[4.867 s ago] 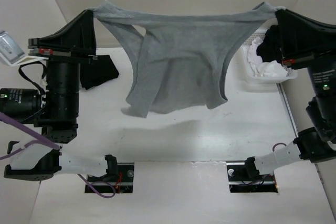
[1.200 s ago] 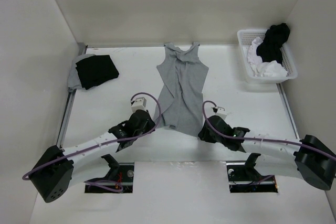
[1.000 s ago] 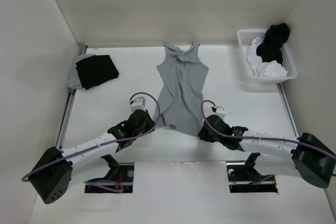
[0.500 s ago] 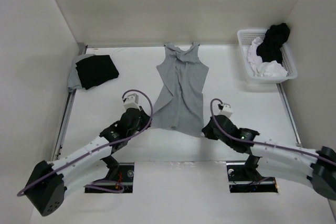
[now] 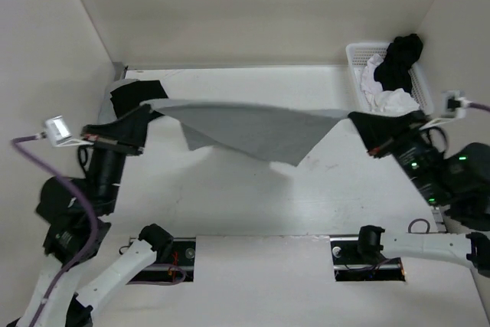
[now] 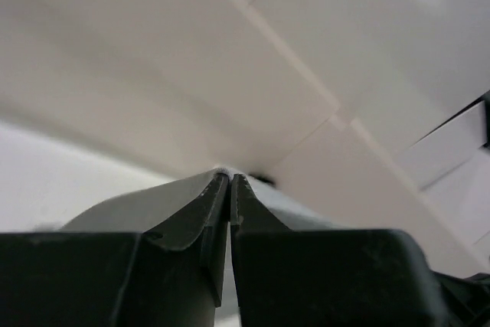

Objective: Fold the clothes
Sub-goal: Flatten the tank top out

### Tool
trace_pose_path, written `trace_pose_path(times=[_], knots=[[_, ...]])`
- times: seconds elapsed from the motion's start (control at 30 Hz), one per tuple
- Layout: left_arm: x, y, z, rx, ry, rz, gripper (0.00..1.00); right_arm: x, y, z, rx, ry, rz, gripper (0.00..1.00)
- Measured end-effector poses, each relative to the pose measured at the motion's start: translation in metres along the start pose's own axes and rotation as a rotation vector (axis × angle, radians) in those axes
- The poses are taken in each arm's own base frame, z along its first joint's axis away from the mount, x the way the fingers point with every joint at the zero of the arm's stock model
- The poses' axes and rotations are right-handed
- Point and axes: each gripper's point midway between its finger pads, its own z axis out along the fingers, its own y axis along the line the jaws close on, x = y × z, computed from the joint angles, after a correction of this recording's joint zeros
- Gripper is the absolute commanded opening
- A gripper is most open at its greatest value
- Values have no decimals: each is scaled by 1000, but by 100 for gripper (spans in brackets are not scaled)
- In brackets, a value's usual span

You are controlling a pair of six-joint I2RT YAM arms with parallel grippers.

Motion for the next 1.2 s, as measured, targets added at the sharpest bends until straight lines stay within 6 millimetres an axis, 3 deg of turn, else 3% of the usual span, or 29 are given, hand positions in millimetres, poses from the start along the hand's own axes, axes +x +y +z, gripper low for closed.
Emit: trace_pose_path(times=[0.1,0.17,0.23,0.33,0.43,0.53,0.63,0.73,0.8,0.87,0.93,1.03,1.1,1.2], knots=[[-59,-36,-11,74,-134,-30,0,-64,31,-8,-65,-95,-14,0],[-93,-56,-18,106,-217,-34,0,-95,50,-10,-102,-141,-26,0],[-116,-70,-21,124,-282,-28,1,-117,64,-8,-117,-186,-58,0],[-134,-81,-16,125,-343,0,1,-132,79,4,-86,-253,-142,0],[-124,-75,9,95,-338,28,1,-128,77,27,11,-308,-267,0],[-87,-41,56,7,-277,62,1,-112,59,62,113,-326,-383,0],[-32,25,115,-163,-173,119,1,-93,22,112,191,-292,-449,0],[22,100,166,-333,-52,156,1,-71,-33,175,253,-207,-453,0],[57,147,190,-429,38,170,1,-52,-76,217,296,-118,-430,0],[80,175,207,-489,105,178,1,-33,-109,252,322,-34,-401,0],[86,185,225,-503,134,178,1,-19,-133,277,340,34,-373,0],[65,170,247,-464,99,169,1,-22,-140,299,332,73,-344,0],[40,148,255,-417,45,163,1,-40,-128,302,305,48,-333,0],[-2,108,262,-327,-52,154,1,-85,-95,291,244,-41,-326,0]])
